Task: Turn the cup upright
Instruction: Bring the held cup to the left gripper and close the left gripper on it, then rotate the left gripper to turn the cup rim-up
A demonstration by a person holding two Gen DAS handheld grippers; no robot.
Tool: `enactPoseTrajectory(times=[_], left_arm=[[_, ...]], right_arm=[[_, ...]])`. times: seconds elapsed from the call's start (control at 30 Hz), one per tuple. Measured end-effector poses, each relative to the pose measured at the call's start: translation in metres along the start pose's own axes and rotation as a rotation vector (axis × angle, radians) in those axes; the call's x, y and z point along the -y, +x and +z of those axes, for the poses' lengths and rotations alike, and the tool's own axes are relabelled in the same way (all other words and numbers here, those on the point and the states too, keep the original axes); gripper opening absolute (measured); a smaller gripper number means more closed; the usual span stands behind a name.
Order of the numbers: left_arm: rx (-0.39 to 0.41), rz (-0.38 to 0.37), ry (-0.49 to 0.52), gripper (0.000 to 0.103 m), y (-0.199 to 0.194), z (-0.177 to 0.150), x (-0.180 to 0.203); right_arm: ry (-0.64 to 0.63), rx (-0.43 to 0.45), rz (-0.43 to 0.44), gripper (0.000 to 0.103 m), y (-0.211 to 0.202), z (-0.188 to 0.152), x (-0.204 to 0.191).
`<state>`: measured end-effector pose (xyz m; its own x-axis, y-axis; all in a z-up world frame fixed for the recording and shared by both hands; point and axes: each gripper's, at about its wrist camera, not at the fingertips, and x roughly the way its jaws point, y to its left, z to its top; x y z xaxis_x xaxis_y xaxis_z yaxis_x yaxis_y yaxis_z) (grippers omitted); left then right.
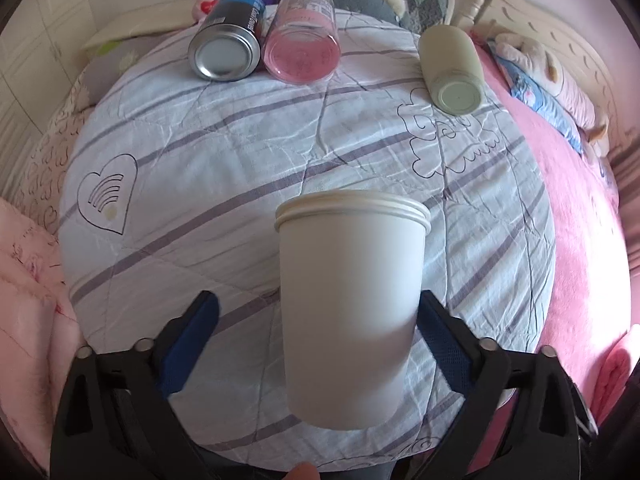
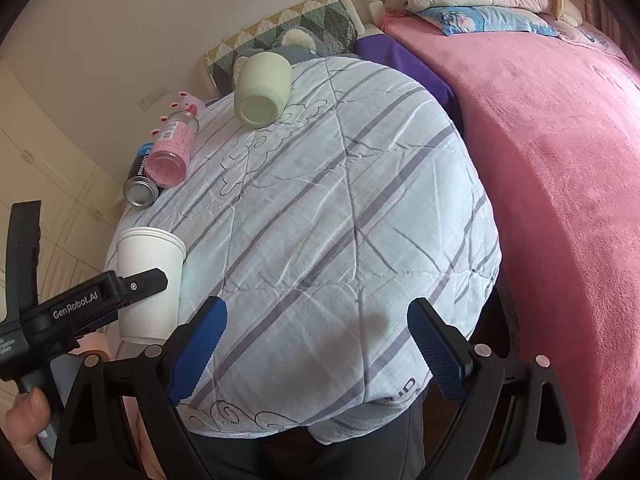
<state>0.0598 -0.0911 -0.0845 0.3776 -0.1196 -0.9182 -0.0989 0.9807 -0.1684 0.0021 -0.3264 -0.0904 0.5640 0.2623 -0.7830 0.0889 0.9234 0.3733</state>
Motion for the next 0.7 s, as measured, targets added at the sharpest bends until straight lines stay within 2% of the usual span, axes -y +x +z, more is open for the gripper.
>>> enactPoseTrajectory(times=[0.1, 0.17, 0.2, 0.4, 0.7], left_arm=[[-0.005, -0.001, 0.009, 0.081, 0.003, 0.003, 0.002], [-0.027, -0.019, 0.011, 0.068, 0.008, 0.004, 0.003], [-0.035, -0.029, 0.015, 0.065, 0.009, 0.004, 0.003], [-0.002, -0.046, 0.058, 0.064, 0.003, 0.008, 0.003], [0.129, 0.002, 0.143, 0.064, -0.018, 0.015, -0.002]], right_arm=[[-0.007, -0.007, 0.008, 0.093, 0.004, 0.001, -0.002], [-0.01, -0.01, 0.012, 0.093, 0.006, 0.002, -0.004], [-0.011, -0.01, 0.012, 0.093, 0.007, 0.002, -0.005], [-0.008, -0.014, 0.009, 0.093, 0.007, 0.0, -0.005], [-0.011, -0.018, 0.003, 0.093, 0.008, -0.002, -0.009]])
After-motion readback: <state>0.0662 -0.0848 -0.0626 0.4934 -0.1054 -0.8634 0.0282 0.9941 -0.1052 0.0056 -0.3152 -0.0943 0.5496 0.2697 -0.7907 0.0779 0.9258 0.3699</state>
